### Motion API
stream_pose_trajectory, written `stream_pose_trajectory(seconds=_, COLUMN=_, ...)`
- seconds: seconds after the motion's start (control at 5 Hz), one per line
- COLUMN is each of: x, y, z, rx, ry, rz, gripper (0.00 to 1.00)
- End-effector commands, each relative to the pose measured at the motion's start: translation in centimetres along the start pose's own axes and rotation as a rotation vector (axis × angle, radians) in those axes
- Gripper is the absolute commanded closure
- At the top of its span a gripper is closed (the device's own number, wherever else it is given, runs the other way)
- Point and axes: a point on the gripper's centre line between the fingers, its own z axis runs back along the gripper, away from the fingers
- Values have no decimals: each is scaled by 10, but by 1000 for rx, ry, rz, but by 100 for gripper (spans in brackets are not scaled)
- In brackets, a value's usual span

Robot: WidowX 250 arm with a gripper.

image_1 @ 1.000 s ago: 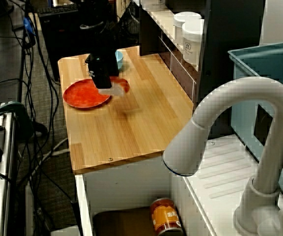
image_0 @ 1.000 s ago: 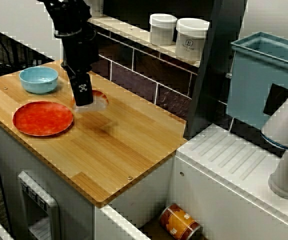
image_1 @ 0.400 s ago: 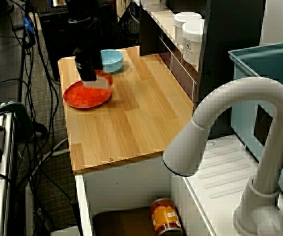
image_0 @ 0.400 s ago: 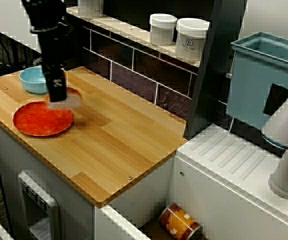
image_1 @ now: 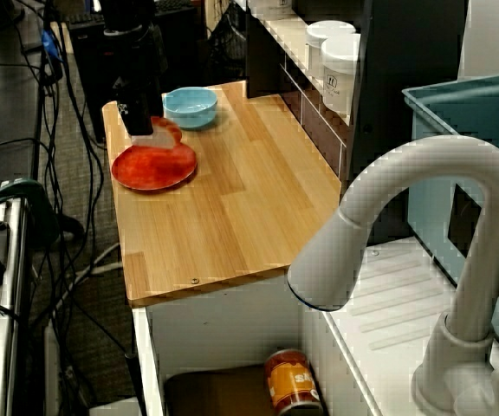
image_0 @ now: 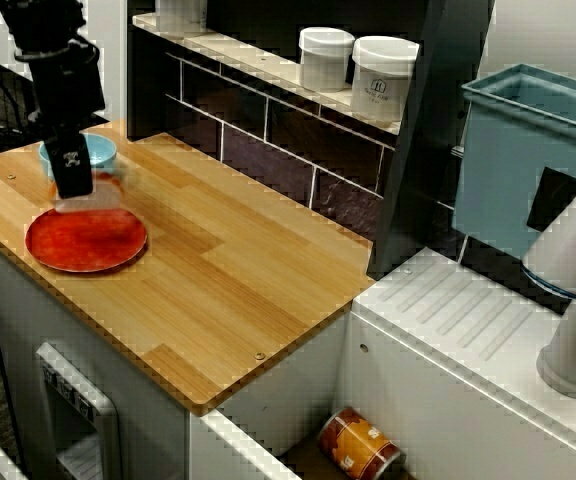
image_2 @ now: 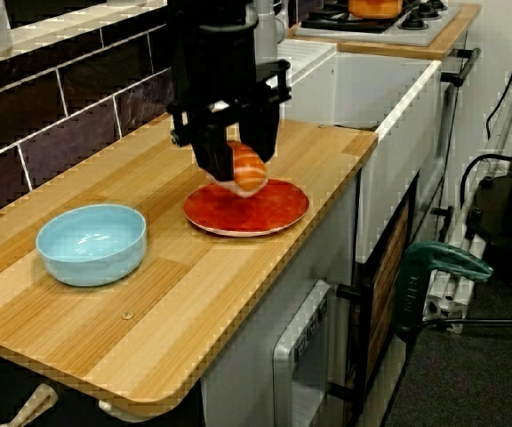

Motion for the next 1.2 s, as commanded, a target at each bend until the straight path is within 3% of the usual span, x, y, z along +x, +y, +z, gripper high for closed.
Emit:
stream_pose_trajectory(seconds=0.0, x=5, y=-2, z=-11, rx=45, ry=28, rz=-10, gripper=100)
stream_pose_trajectory(seconds=0.2, x=8, y=-4, z=-16, rx=53, ry=45, rz=-19, gripper=88)
stream_pose_trajectory(seconds=0.4, x=11, y=-3, z=-15, rx=55, ry=60, rz=-19, gripper=0)
stream_pose_trajectory(seconds=0.8, x=7, y=10, z=-3, rx=39, ry=47, rz=-5, gripper=0)
stream_pose_trajectory(seconds=1.0, x=8, y=13, z=-5, rx=67, ry=69, rz=-38, gripper=0)
